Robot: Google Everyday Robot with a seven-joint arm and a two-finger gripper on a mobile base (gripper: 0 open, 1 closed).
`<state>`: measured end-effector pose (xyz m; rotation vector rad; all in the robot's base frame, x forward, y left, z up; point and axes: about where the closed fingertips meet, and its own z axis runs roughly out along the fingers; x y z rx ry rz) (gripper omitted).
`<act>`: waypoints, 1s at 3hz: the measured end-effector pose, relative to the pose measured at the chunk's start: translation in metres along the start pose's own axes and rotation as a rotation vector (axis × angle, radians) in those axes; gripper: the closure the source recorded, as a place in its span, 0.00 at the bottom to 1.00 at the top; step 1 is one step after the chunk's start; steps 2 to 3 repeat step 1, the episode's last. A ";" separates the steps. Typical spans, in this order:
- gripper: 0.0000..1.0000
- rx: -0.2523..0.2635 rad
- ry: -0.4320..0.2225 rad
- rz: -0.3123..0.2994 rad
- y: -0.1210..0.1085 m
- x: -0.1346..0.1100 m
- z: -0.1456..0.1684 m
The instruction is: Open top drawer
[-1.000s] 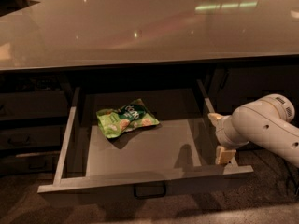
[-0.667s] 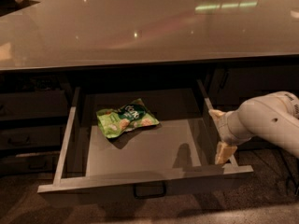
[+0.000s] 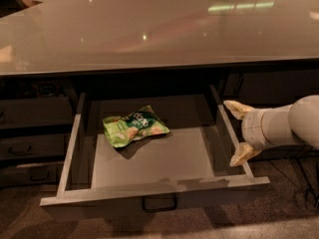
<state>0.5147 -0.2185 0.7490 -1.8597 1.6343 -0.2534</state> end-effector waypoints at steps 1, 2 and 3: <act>0.00 0.000 0.000 0.000 0.000 0.000 0.000; 0.00 0.000 0.000 0.000 0.000 0.000 0.000; 0.00 0.000 0.000 0.000 0.000 0.000 0.000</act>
Offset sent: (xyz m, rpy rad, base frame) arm 0.0000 0.0000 0.0000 0.0000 0.0000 0.0000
